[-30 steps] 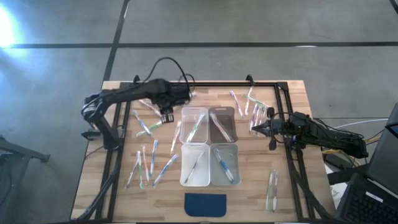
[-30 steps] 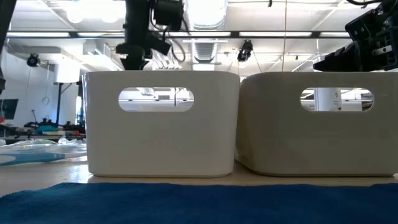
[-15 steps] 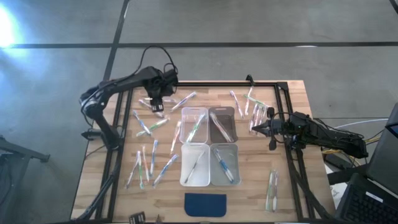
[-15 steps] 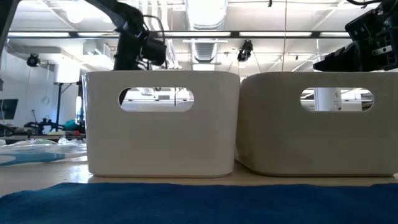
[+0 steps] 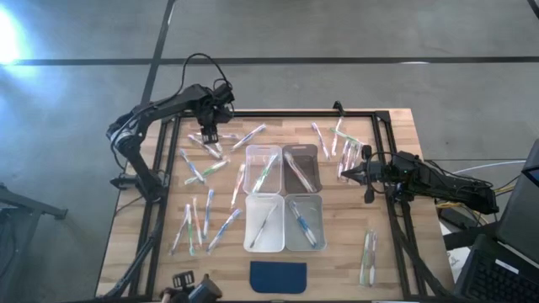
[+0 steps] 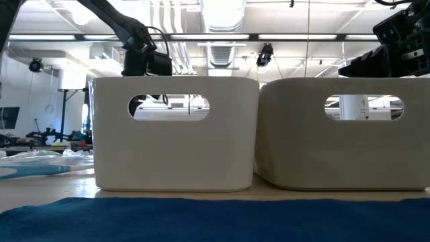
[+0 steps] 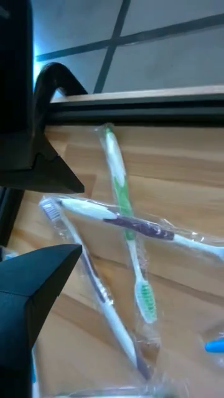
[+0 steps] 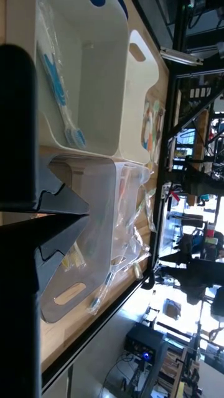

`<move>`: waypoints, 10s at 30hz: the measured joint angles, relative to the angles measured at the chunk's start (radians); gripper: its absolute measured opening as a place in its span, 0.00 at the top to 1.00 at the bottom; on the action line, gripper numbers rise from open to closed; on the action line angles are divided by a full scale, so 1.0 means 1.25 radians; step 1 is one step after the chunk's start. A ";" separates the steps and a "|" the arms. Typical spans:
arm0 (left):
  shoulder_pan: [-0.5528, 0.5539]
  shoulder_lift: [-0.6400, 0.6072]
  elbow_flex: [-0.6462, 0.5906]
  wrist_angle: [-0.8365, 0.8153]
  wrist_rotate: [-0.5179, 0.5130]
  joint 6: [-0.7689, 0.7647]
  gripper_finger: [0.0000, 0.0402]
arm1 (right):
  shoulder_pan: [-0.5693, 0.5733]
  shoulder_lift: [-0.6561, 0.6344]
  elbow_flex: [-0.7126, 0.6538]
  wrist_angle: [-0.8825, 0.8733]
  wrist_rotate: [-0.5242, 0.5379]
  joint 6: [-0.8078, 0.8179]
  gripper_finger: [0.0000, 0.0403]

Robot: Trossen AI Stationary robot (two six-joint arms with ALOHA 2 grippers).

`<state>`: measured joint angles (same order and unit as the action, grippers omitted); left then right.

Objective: Pick & Place Toothbrushes
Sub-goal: Put the violet toothbrush into the white bin, then put the blue toothbrush into the gray bin

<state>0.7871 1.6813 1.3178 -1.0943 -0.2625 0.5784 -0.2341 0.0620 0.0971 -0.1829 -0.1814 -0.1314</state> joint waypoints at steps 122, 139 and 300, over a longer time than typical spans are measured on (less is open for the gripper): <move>-0.799 0.001 0.284 -0.005 0.024 -1.207 0.93 | 0.000 0.000 0.000 0.000 0.000 0.000 0.98; -0.899 0.151 0.346 0.020 0.034 -1.333 0.93 | 0.000 0.000 0.000 0.000 0.000 0.000 0.98; -0.826 -0.740 -0.380 0.246 -0.492 -0.930 0.65 | 0.000 0.000 0.000 0.000 0.000 0.000 0.98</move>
<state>-0.2459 0.7563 0.8426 -0.7866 -0.8777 -0.5837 -0.2344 0.0620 0.0971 -0.1832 -0.1814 -0.1314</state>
